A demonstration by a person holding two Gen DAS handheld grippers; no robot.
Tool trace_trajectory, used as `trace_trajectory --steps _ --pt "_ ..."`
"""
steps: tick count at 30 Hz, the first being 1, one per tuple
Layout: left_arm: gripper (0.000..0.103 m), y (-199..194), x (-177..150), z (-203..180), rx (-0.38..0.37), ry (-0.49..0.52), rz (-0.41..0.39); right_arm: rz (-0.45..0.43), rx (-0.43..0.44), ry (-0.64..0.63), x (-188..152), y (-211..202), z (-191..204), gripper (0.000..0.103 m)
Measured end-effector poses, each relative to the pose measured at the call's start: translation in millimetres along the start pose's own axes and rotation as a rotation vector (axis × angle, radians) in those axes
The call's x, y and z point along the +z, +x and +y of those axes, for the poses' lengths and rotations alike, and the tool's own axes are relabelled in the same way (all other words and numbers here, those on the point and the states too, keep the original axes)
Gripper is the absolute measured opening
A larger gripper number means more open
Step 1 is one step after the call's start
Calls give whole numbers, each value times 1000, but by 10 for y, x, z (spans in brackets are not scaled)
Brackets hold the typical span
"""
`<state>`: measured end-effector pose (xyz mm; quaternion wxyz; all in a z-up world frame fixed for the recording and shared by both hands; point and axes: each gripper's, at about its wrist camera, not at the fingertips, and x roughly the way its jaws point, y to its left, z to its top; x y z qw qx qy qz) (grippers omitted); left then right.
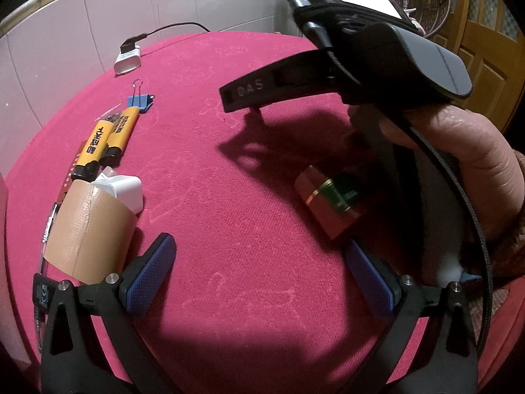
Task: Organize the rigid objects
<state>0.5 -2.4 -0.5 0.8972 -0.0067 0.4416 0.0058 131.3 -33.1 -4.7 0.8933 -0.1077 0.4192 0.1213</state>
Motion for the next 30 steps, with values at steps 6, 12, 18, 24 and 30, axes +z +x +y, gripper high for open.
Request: trace_trajectory --steps 6,12,18,24,30 --pt "103 0 2 2 0 0 0 -2 1 1 -23 -20 24 103" --pt "103 0 2 0 0 0 0 -4 17 -2 -23 -44 3 103" --pt "103 0 2 0 0 0 0 -37 142 56 -26 -123 -199 103" --pt "103 0 3 1 0 0 0 -73 350 162 6 -153 -513 103" --pt "103 -5 9 -13 22 -30 5 -246 433 113 64 -489 -651 103"
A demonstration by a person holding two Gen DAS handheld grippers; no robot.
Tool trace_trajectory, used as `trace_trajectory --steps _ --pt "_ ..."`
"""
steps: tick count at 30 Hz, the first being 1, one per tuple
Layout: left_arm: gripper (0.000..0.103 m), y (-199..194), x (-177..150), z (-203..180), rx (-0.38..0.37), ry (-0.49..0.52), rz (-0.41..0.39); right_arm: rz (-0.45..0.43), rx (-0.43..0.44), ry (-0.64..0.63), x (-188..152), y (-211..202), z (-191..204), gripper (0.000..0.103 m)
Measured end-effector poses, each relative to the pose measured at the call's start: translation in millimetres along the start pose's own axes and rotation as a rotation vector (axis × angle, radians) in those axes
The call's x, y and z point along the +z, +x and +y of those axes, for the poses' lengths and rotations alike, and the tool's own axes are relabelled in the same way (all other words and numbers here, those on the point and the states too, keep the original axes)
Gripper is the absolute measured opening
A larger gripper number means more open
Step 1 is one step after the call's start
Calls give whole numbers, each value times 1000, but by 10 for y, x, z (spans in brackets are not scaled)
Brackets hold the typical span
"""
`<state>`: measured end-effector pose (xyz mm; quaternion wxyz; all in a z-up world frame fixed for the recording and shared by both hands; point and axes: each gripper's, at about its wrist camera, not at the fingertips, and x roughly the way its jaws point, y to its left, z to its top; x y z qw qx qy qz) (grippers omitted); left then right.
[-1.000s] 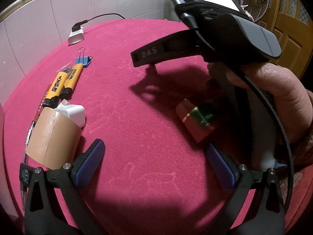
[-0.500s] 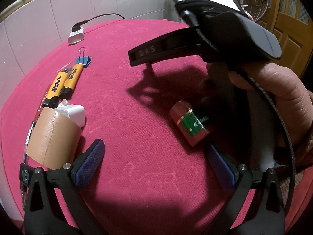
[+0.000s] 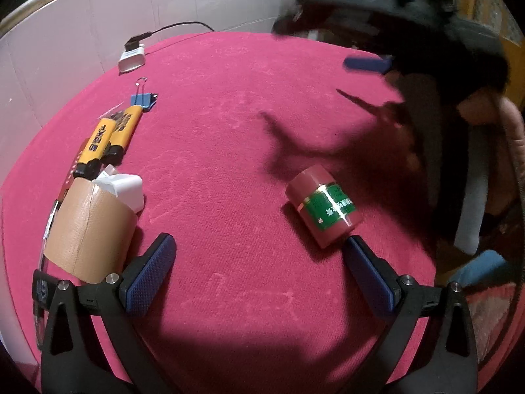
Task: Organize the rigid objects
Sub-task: 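Grasp the white cylinder with the left tool while the right tool grasps the red can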
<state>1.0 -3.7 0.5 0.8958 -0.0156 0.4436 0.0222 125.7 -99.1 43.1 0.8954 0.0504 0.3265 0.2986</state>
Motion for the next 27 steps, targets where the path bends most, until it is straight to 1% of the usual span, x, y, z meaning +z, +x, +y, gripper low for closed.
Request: trace_trajectory --steps 2,3,5,7,10,11,12,13,15,16,18,19,23,27 --pt "103 -32 -8 -26 -4 1 7 -49 15 -38 72 -133 69 103" --pt "101 -95 -13 -49 -15 11 -12 -57 22 -54 101 -174 104 103" --pt "100 -359 -5 -84 -8 22 -108 -66 32 -99 142 -239 188 103" --pt "100 -712 5 -96 12 38 -218 -71 65 -140 129 -300 261 103" --pt "100 -1186 -22 63 16 -10 -324 -25 109 -165 82 -332 348 103" --pt "100 -1305 -41 150 20 -32 -341 -8 127 -169 64 -333 347 103" --pt "100 -1398 -69 252 30 -50 -343 21 158 -184 36 -316 371 103" --pt "100 -1476 -113 361 58 -60 -338 50 184 -201 11 -316 369 103" --pt "100 -1563 -223 569 145 -83 -328 127 255 -273 -61 -280 413 103" --pt "100 -1569 -306 729 182 -115 -303 171 296 -328 -113 -265 446 103" --pt "100 -1533 -422 930 214 -158 -253 229 351 -423 -246 -256 481 103" --pt "100 -1486 -494 1026 238 -174 -214 247 370 -468 -311 -260 494 103" --pt "100 -1257 -636 1064 297 -150 -93 297 403 -546 -504 -294 493 103" --pt "100 -1095 -672 952 275 -72 -49 336 428 -583 -636 -275 537 103"
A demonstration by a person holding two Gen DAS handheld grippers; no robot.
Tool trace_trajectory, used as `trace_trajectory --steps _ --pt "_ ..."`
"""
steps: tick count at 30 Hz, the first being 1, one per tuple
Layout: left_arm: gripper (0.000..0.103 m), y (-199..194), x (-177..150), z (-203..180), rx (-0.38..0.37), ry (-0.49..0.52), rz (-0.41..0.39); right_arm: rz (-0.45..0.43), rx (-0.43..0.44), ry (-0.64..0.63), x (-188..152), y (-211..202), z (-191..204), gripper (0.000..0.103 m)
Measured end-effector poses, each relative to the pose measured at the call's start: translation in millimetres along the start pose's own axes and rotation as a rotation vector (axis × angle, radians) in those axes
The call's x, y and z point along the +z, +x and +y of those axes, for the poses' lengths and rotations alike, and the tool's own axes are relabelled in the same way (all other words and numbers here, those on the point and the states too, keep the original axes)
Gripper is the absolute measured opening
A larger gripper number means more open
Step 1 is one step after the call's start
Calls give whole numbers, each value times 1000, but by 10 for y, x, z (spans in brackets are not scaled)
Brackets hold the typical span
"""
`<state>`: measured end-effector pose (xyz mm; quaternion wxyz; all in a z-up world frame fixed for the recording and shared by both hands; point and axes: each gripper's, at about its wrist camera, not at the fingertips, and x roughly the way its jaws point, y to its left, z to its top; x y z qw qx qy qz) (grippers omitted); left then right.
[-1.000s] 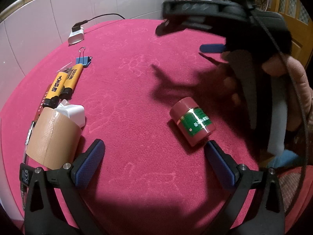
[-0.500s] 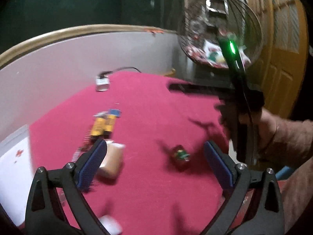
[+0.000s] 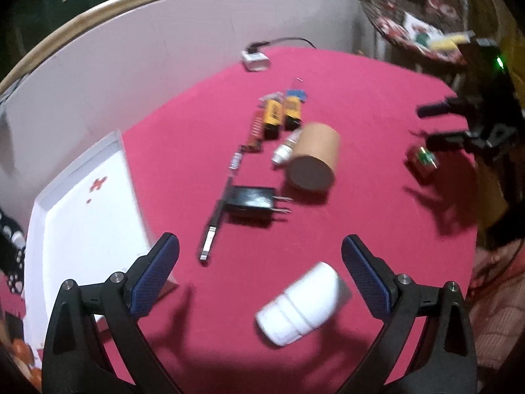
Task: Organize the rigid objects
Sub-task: 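Grasp the white cylinder with the left tool while the right tool grasps the red can, then carry both held objects into the white tray and open both tools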
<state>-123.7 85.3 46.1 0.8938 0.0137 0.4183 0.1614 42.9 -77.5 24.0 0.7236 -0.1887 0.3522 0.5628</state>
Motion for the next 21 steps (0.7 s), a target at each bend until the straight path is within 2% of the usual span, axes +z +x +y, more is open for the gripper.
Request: trace_trajectory --steps 3,8,11,13,18,21 --pt "100 59 -80 -92 -29 57 16 16 16 -46 -7 27 41 103" --pt "100 127 -103 -173 -63 95 38 38 27 -121 -5 90 114 103" --pt "100 115 -134 -190 -79 114 41 63 46 -150 -23 143 145 92" --pt "88 110 -165 -199 -100 118 58 80 50 -170 -37 180 167 87" --pt "71 172 -209 -225 -124 118 89 101 67 -196 -58 240 196 75" --pt "53 180 -209 -264 -153 124 90 110 72 -207 -55 278 212 66"
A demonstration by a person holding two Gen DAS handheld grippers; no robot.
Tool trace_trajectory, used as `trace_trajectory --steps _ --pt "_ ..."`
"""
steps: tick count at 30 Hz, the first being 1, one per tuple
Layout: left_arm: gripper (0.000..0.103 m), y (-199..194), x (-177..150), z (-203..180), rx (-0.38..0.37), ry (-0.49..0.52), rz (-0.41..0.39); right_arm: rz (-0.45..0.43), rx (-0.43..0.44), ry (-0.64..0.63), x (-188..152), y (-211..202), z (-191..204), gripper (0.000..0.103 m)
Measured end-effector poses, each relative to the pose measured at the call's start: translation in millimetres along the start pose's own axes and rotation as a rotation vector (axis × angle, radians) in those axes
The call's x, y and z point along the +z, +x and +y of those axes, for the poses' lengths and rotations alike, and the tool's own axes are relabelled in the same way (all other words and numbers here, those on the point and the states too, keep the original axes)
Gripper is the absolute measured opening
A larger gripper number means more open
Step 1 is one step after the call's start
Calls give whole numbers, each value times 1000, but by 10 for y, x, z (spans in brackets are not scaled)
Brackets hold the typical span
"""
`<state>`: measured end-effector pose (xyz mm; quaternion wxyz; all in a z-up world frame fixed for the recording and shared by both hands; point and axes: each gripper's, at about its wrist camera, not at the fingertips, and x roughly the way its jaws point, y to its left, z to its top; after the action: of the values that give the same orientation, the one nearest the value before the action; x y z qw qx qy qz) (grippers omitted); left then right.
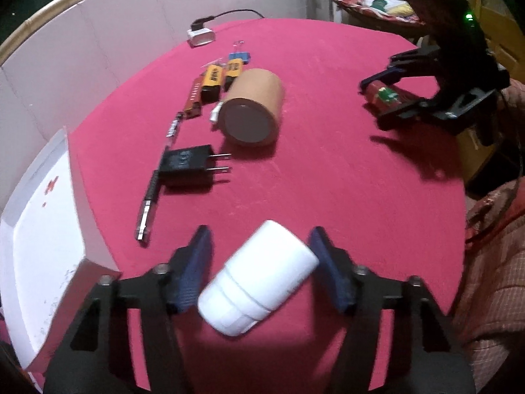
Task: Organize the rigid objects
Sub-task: 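Carry both held objects into the white tray and open both tools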
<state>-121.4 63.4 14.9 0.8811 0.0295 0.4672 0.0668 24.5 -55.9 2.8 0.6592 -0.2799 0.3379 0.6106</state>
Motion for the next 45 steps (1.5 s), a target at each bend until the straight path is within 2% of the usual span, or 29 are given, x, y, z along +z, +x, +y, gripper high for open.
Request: trace_trajectory --steps 7,8,12,16,22,29,38,45 --pt "53 -11 -30 1 0 -37 -12 5 8 -24 24 24 22 54" --pt "53 -14 -35 12 0 -49 -16 4 6 -27 24 25 27 48" --pt "49 -28 -43 57 18 -88 -26 4 1 -27 24 25 32 48" --pt "47 -89 -16 175 53 -170 -50 -23 5 7 59 -24 31 48" --pt "47 -227 86 389 223 -282 -72 -124 8 17 335 -203 127 48" --pt "47 -515 131 771 398 -452 -139 -226 29 9 862 -237 338 48" --pt "47 -847 -12 1251 557 -608 -184 -282 93 -28 1505 -61 670 48" --pt "47 -945 -318 1614 651 -718 -155 -264 154 -31 1890 290 1030 48"
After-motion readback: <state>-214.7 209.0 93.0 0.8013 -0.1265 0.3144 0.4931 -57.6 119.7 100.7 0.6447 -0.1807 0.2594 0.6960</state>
